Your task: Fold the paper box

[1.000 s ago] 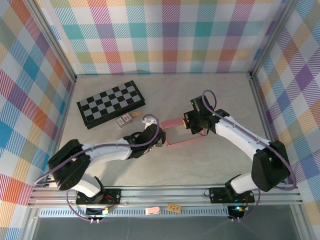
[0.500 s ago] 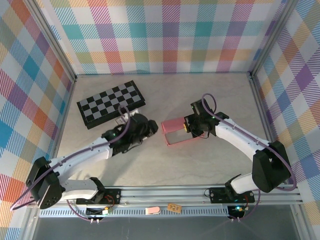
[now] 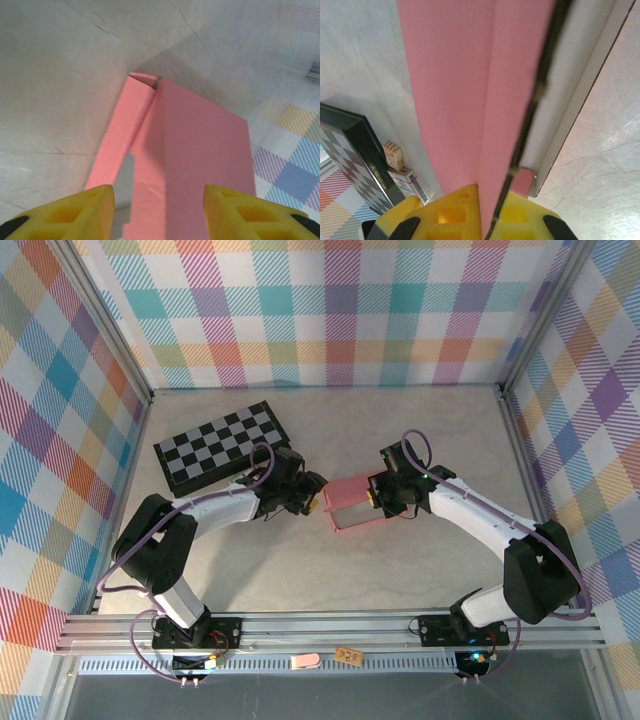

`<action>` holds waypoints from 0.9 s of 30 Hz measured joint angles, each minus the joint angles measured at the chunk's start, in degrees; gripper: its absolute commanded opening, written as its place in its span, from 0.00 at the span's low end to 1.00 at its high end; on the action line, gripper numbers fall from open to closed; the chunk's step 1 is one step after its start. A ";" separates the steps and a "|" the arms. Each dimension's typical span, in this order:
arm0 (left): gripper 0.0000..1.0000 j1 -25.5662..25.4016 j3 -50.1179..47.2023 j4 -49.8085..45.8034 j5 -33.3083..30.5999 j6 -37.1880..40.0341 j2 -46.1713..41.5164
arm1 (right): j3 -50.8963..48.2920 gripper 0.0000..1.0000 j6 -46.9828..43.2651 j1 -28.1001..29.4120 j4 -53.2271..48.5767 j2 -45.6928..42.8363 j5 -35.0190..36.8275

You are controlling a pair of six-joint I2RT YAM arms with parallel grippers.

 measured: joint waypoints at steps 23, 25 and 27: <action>0.54 -0.61 1.07 -5.60 7.17 0.04 -1.29 | 0.00 0.00 0.13 0.00 0.07 1.46 -1.07; 0.53 -0.74 1.11 -4.70 7.82 0.04 -0.66 | 0.00 0.00 0.13 0.00 0.15 1.73 -1.27; 0.52 -0.92 1.31 -4.39 8.31 0.00 0.20 | 0.00 0.00 0.15 0.00 0.35 1.97 -1.53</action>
